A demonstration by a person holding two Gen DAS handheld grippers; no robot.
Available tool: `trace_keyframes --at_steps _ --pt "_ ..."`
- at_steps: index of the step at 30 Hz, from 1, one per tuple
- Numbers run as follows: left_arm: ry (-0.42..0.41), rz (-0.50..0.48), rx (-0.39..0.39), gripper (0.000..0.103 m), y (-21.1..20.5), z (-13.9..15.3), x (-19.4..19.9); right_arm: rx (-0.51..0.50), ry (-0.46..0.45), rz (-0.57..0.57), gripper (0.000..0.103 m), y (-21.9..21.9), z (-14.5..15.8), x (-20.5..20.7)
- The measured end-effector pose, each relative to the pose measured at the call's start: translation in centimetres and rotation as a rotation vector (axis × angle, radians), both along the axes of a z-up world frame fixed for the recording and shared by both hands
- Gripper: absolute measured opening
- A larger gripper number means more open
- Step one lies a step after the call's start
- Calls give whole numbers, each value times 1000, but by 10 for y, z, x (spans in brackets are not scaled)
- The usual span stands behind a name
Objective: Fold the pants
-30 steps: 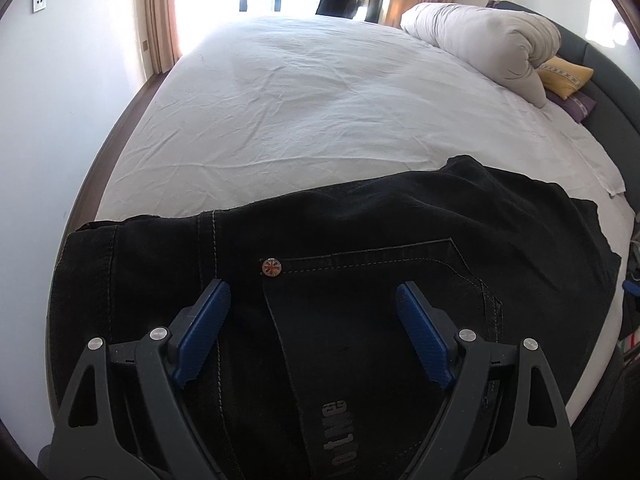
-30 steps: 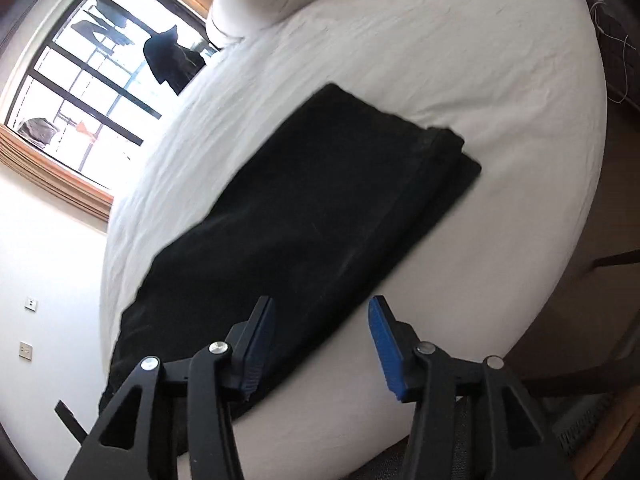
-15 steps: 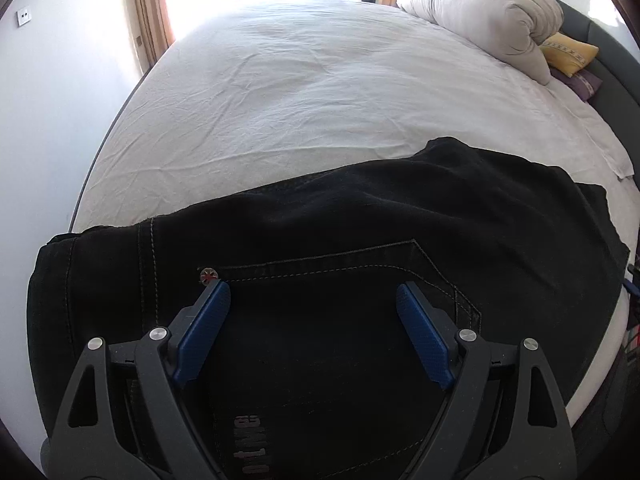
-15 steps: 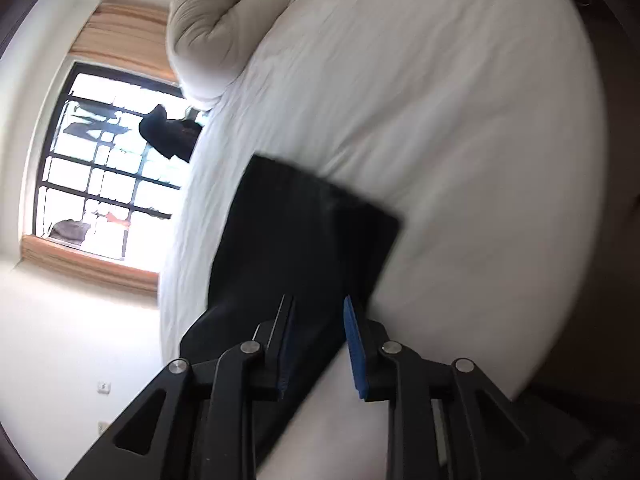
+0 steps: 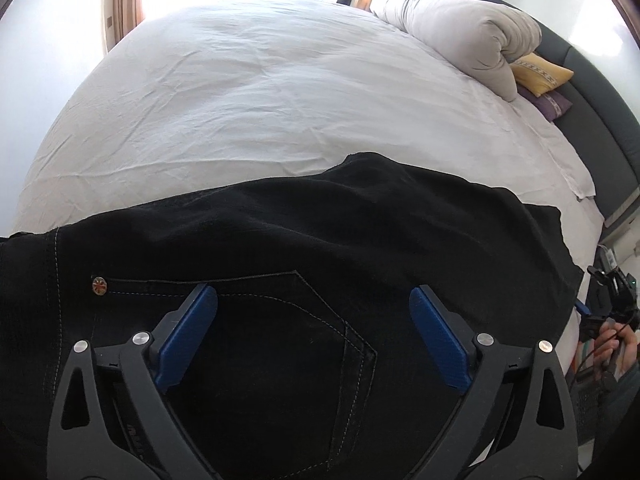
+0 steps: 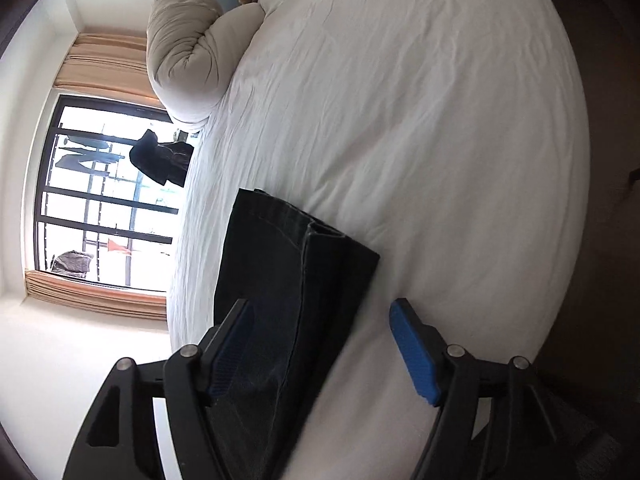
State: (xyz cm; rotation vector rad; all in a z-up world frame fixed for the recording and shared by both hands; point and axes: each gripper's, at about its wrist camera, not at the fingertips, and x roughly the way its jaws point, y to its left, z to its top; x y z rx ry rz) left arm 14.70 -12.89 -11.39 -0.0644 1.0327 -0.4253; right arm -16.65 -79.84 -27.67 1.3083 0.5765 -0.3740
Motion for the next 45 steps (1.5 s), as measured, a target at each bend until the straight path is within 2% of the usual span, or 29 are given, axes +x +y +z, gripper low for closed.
trace_keyframes --at_steps 2,7,17,20,22,24,25,29,33,39,45 --pt "7 7 -21 102 -1 0 1 10 -6 5 77 -4 0 -2" --pt "13 16 -48 102 -2 -2 4 50 -20 11 77 -4 0 5" --pt "5 27 -22 103 -5 -12 5 70 -66 0 75 1 -6 12" --pt "-1 32 -18 103 -6 -13 4 61 -64 2 67 2 -5 11" --pt "-5 33 -14 103 -6 -14 3 80 -74 -10 49 1 -10 7" --pt "-8 33 -13 103 -6 -15 3 116 -76 -35 24 -1 -19 -1" --pt "-9 33 -13 103 -6 -15 3 134 -83 -46 16 -2 -24 -5" --pt "-13 34 -6 103 -6 -16 2 143 -117 -63 12 1 -28 -17" --pt "-10 35 -6 103 -6 -16 3 117 -109 -75 10 5 -22 -20" --pt "3 49 -27 103 -4 -14 4 32 -48 -71 8 12 -10 -17" --pt "57 75 -104 103 7 -8 9 -101 7 -56 7 23 20 -8"
